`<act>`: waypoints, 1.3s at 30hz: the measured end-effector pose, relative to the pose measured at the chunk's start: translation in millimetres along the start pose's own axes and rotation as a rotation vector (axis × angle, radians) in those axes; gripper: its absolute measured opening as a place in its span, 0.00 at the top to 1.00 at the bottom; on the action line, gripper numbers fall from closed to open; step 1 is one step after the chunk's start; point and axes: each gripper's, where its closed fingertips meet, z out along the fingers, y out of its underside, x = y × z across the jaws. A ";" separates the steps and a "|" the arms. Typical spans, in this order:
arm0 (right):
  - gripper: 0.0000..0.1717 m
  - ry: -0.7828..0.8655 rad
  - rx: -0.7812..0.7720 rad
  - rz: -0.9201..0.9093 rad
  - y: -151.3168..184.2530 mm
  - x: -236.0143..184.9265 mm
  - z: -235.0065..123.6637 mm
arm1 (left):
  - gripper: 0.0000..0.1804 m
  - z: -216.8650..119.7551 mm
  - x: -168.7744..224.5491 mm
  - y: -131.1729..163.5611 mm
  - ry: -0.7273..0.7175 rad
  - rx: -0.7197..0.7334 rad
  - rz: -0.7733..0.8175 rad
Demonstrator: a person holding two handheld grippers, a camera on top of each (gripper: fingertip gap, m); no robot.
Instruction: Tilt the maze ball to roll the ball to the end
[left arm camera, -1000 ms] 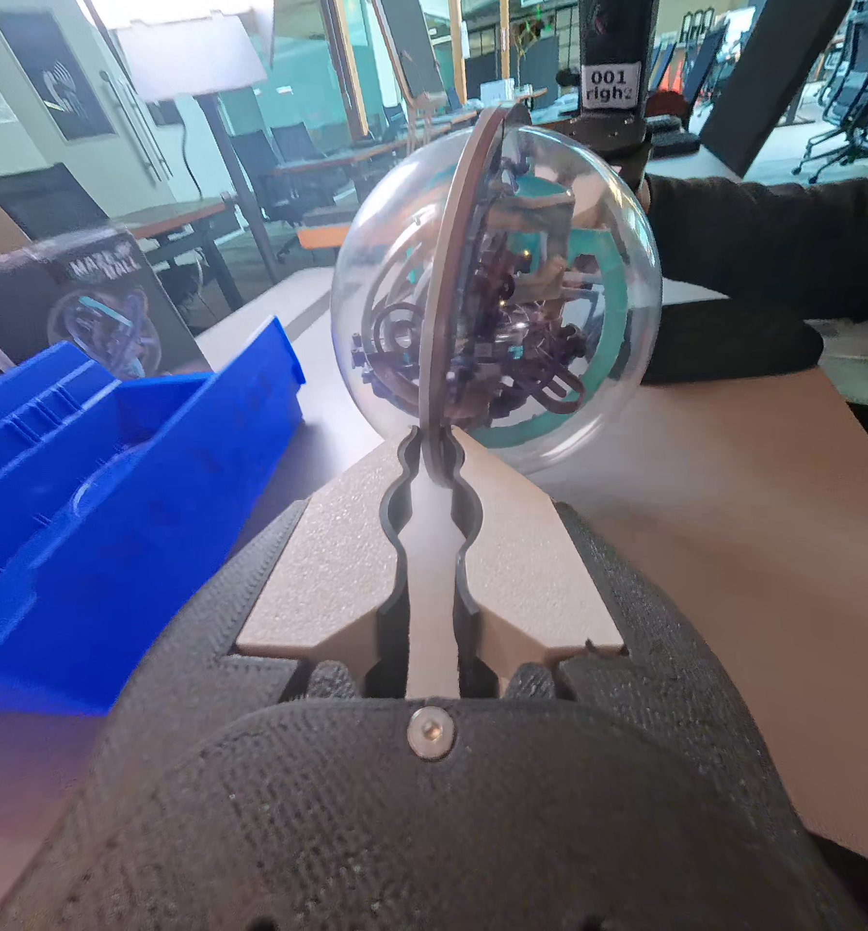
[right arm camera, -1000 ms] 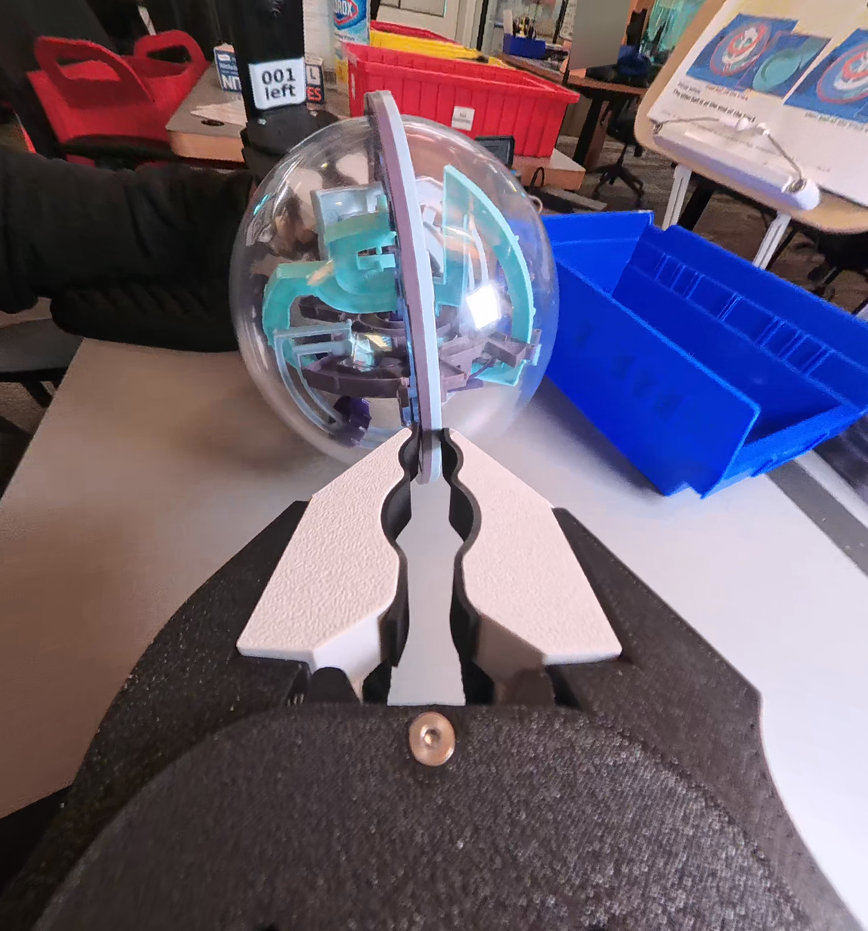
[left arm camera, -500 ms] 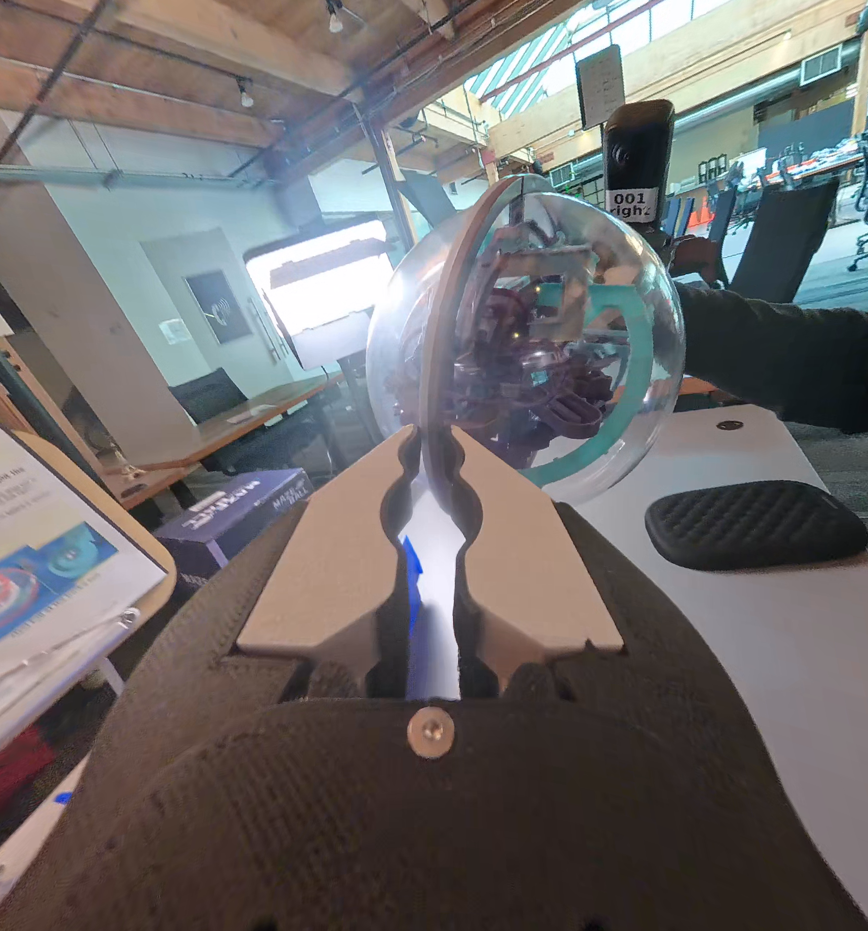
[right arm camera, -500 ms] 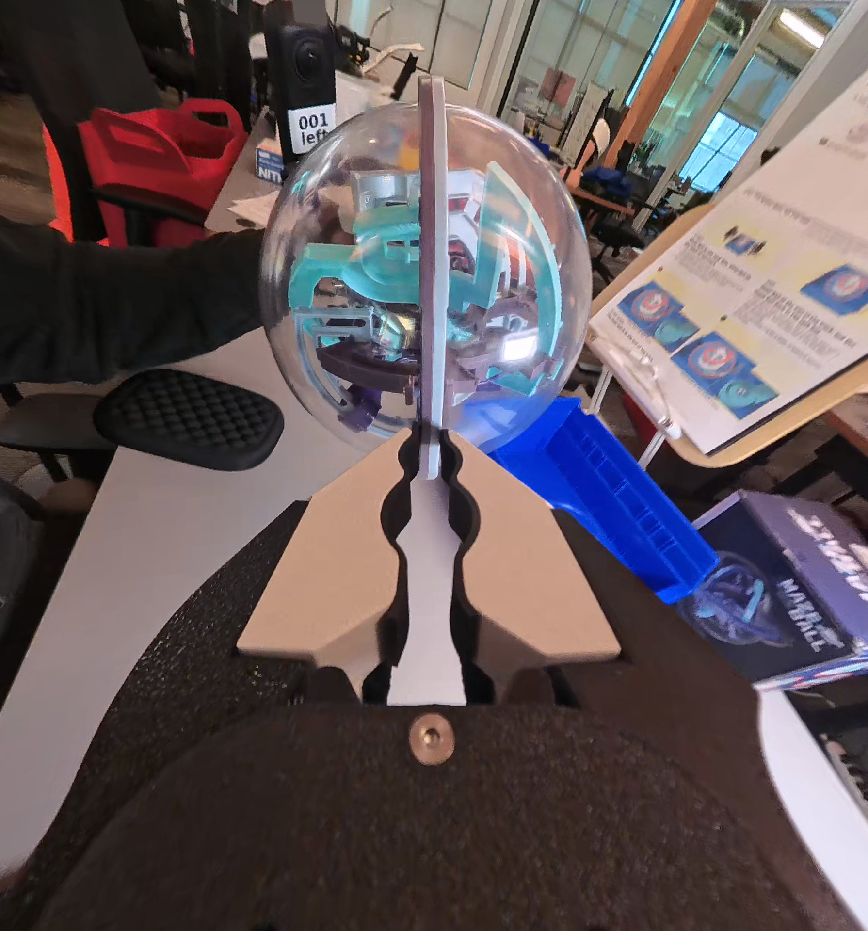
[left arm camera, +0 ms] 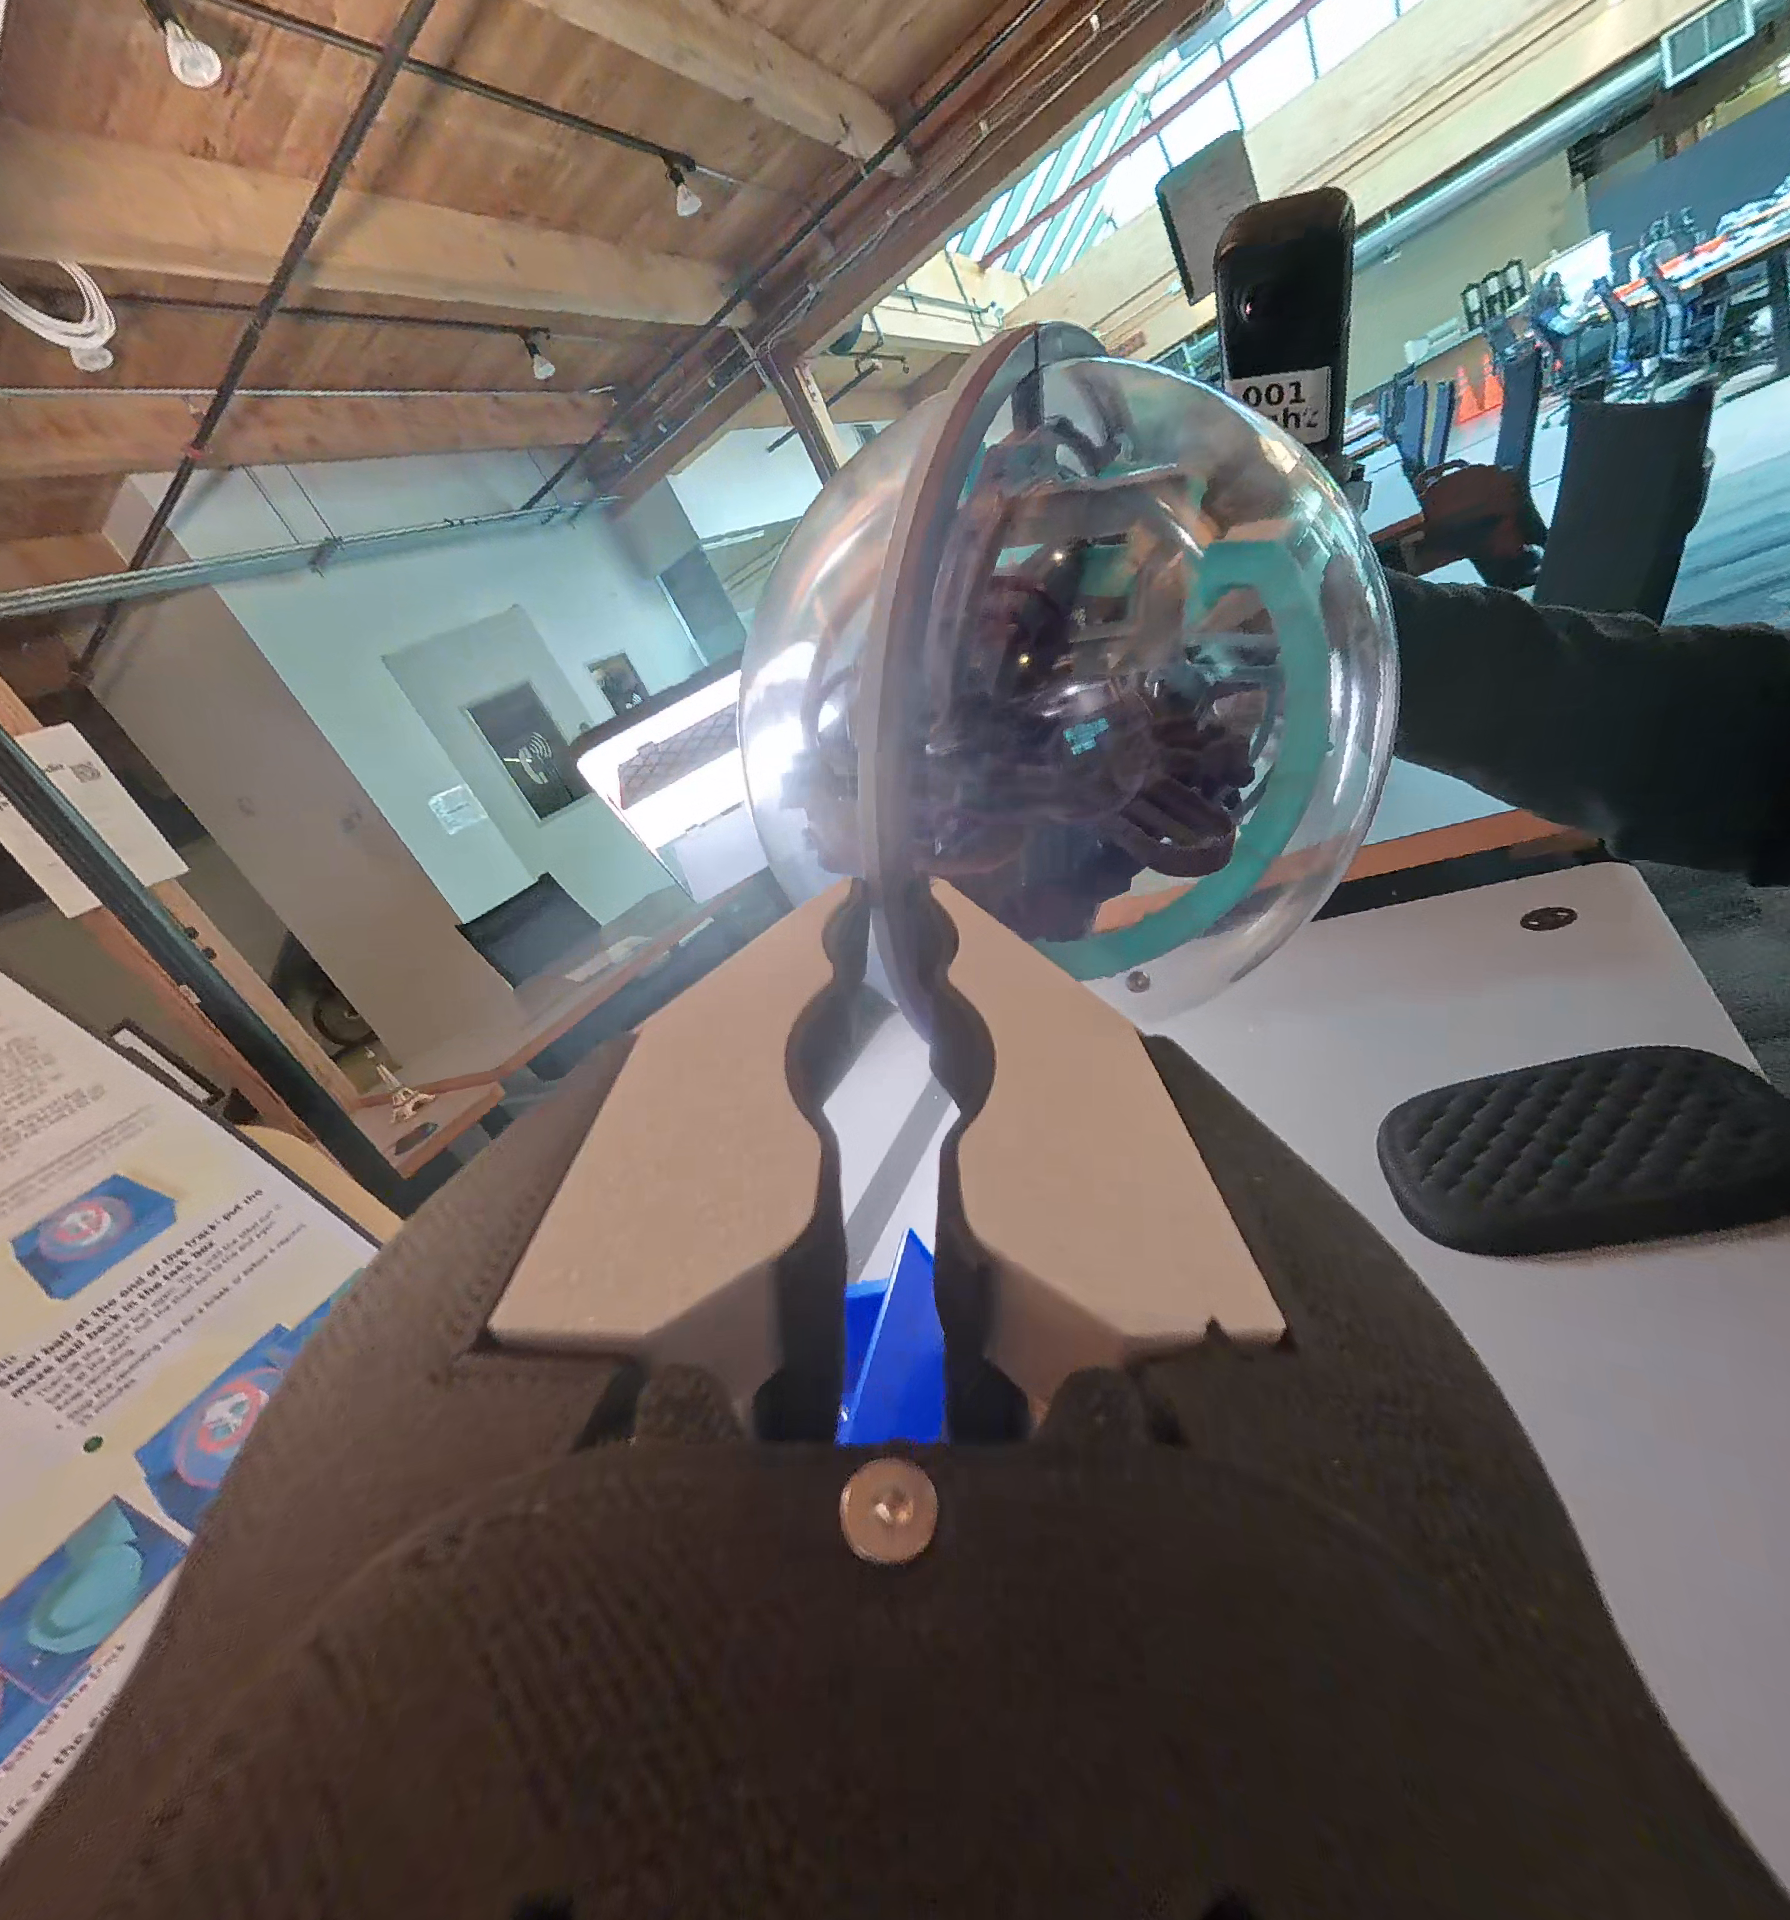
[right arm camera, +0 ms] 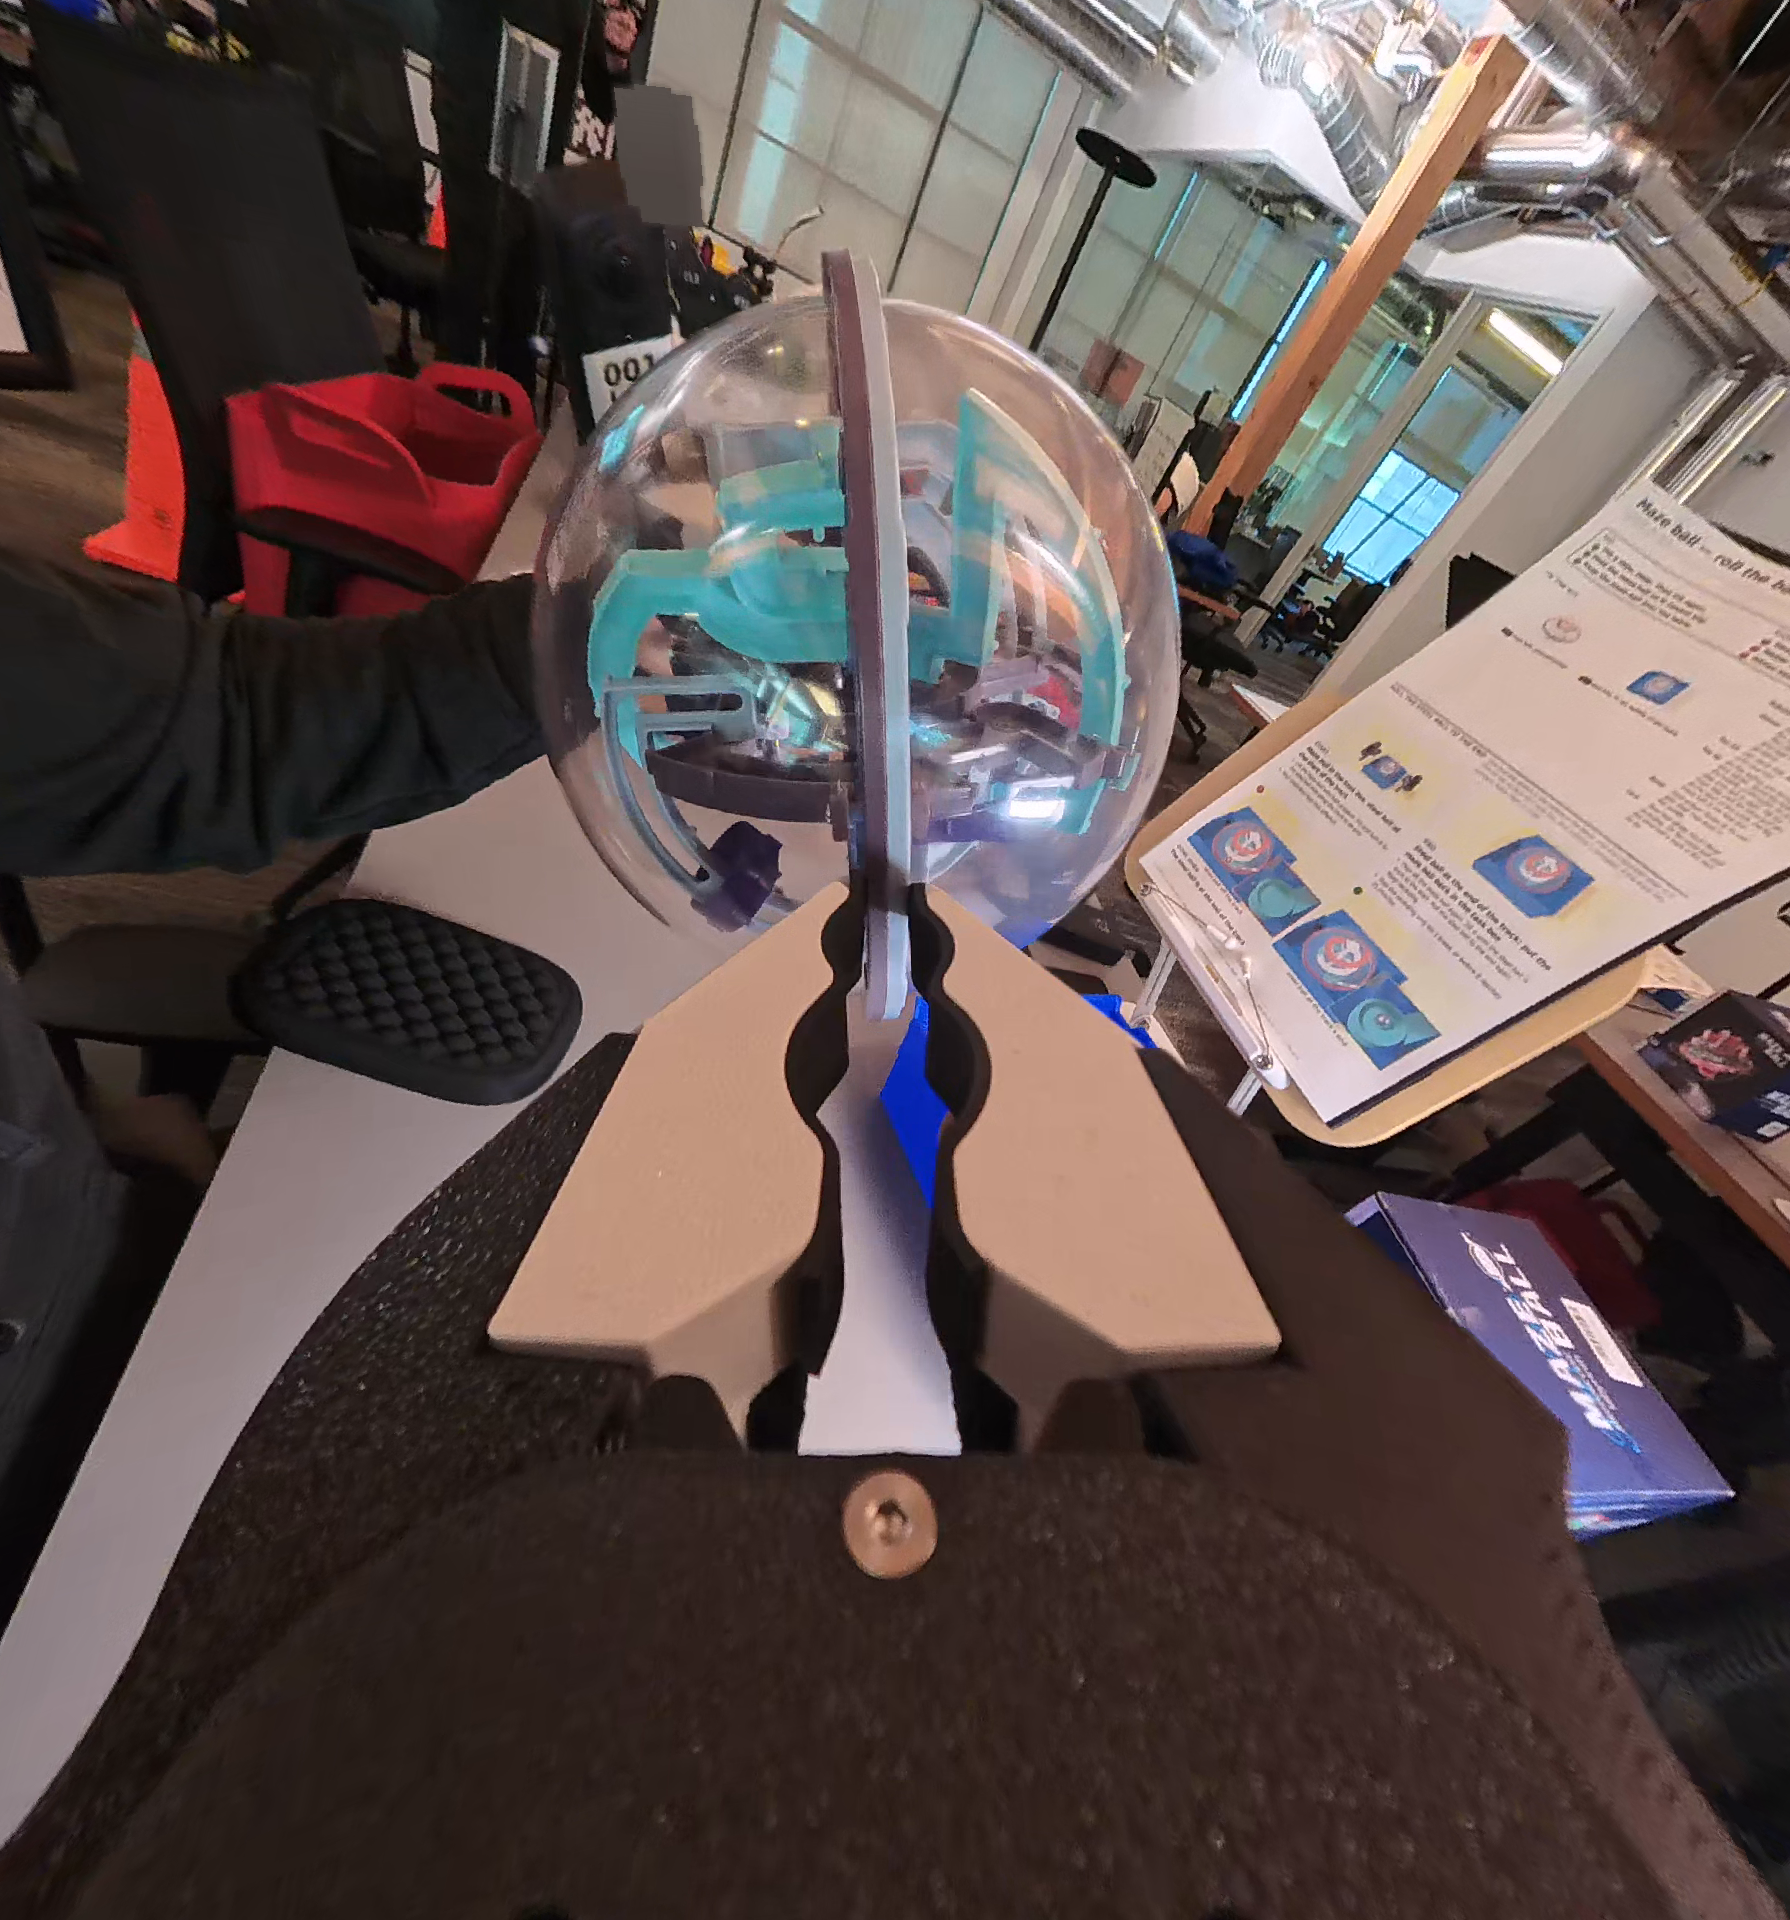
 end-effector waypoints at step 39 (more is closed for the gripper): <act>0.97 -0.096 0.048 0.330 66.1 -28.1 8.1 | 0.97 -11.7 30.0 40.0 -0.010 -0.102 -0.166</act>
